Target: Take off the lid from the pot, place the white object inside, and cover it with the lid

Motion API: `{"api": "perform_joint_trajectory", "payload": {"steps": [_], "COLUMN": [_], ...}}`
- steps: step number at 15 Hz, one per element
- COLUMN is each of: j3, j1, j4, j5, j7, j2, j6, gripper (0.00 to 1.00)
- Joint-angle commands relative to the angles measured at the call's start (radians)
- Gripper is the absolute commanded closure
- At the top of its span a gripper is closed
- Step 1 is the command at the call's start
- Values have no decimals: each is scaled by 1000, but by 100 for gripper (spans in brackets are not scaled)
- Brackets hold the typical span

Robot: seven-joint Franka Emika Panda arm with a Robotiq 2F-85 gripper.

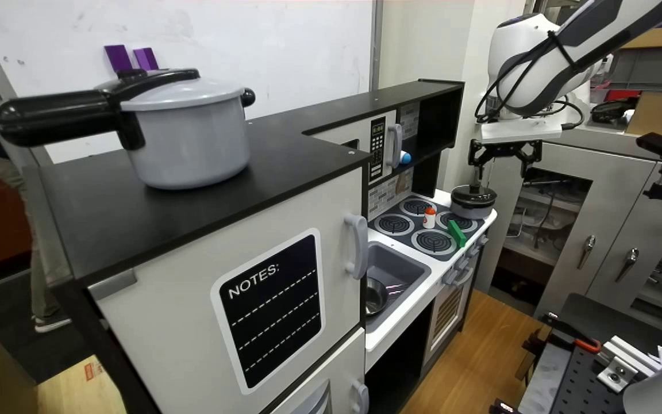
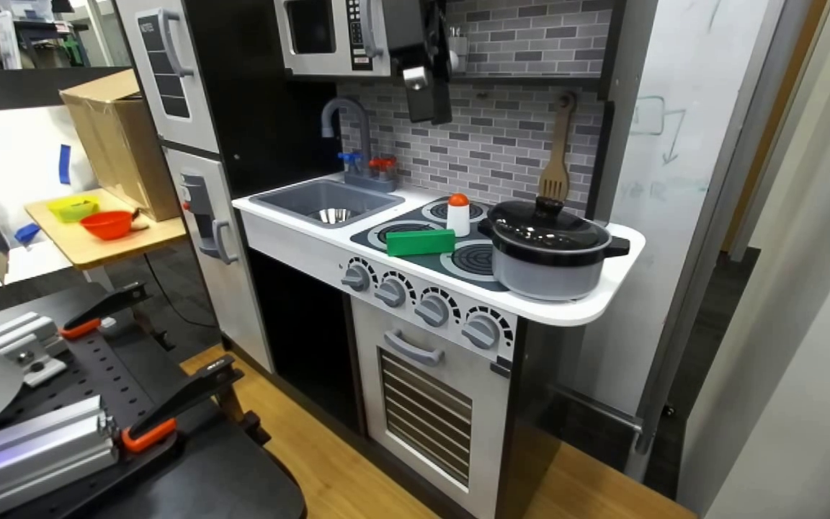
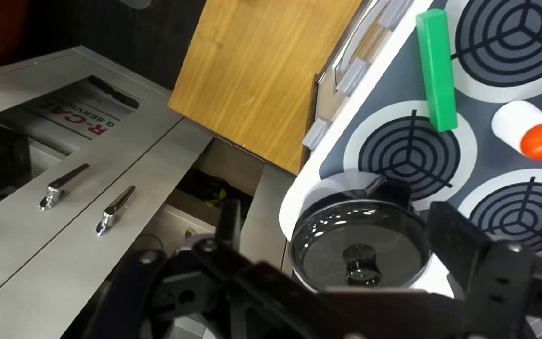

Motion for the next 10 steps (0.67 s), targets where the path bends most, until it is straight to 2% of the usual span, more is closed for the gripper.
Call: {"api": "perform_joint_trajectory", "payload": {"steps": [1, 3, 7, 10], "j3": [-11, -10, -5, -8], "j1": [13, 14, 52, 52], "j4": [2, 2, -3, 22], "j5": [-2, -2, 112, 88], "j7": [2, 6, -18, 71], "j2": [0, 0, 35, 105], "j6": [-2, -3, -54, -36], "gripper": [0, 0, 0, 0]}}
